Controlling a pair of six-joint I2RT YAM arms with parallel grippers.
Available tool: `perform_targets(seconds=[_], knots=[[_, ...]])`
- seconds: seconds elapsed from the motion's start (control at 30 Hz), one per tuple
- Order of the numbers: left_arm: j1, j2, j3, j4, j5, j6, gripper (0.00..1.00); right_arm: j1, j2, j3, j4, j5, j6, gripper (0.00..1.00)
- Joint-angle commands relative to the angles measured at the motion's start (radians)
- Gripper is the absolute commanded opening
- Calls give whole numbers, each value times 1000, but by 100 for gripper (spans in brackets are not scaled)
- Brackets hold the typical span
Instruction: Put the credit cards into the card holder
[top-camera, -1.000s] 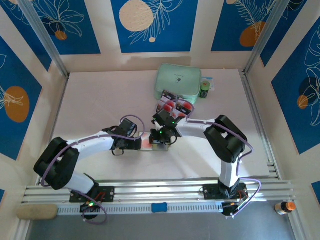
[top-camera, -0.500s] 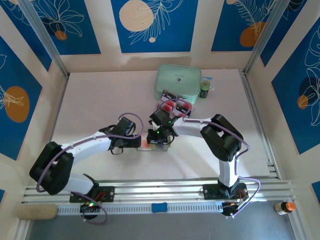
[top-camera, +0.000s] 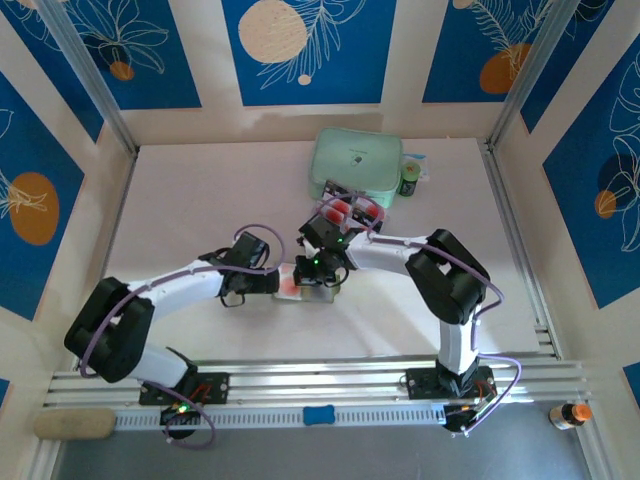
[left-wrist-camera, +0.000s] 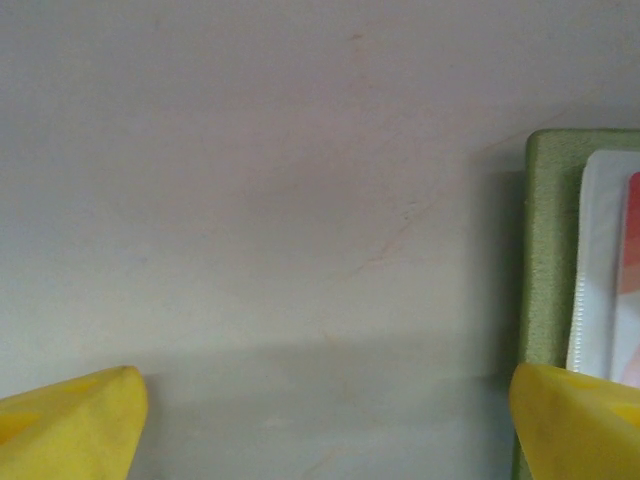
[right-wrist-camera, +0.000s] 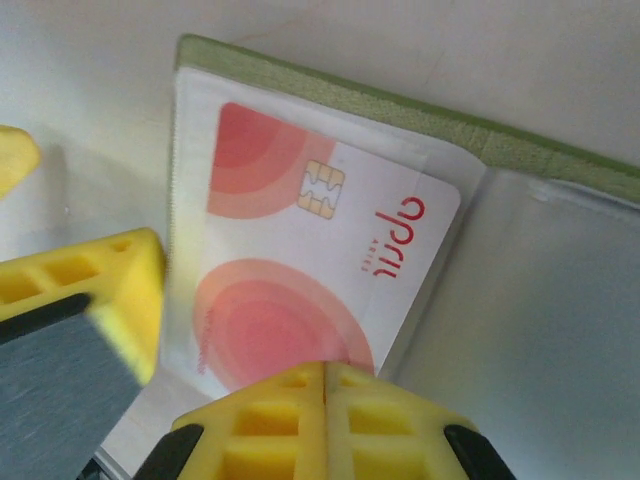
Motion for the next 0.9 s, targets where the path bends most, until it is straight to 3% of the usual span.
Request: perform_targets(seconds=[0.0, 0.33, 0.87], knots=[[9, 19, -14, 10, 6, 8, 93, -11, -43, 33, -69, 35, -39, 0], [9, 20, -23, 13, 5, 9, 93, -9, -8, 50, -108, 78, -61, 0], [9, 13, -41, 23, 6, 6, 93, 10, 67, 99, -96, 41, -49, 0]])
